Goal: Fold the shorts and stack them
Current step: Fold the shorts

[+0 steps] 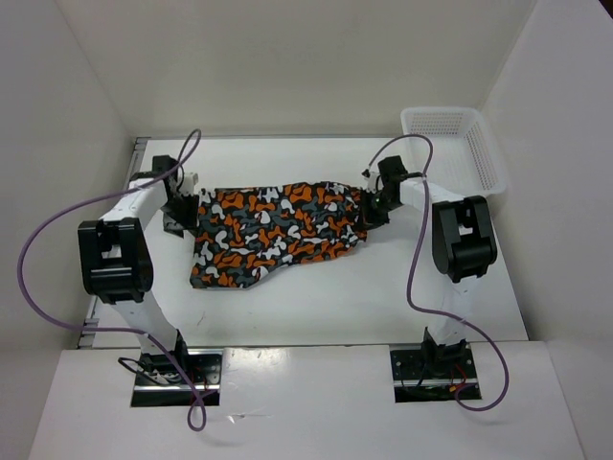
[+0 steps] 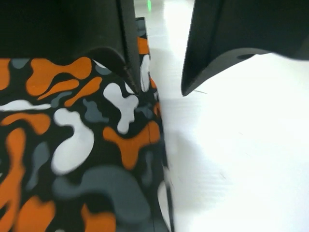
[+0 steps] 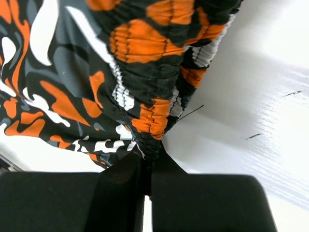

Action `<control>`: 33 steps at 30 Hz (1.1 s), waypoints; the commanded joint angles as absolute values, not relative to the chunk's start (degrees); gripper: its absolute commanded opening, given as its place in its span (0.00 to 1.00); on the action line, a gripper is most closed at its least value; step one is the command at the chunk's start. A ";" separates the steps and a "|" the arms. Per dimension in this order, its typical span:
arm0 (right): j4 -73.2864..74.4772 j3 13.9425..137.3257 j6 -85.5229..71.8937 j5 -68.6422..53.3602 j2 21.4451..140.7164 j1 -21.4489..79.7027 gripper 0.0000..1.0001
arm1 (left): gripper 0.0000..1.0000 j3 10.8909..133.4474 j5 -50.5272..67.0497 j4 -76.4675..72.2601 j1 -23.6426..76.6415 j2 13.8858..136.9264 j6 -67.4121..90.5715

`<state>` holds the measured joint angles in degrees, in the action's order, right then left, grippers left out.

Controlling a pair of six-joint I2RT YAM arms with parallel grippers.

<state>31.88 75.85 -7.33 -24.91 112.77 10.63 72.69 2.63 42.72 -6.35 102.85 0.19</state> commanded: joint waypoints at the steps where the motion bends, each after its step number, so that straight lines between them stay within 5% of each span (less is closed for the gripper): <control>1: 32.95 78.57 -4.39 -26.54 108.12 11.16 0.00 | 0.50 80.21 2.01 43.50 -6.77 99.14 0.00; 21: 42.97 81.29 5.44 -18.91 96.50 11.16 0.00 | 0.52 104.32 14.50 36.56 22.83 125.14 0.00; 33: 54.67 91.23 17.48 -13.19 94.57 4.48 0.00 | 0.55 120.76 19.34 36.12 28.39 134.57 0.00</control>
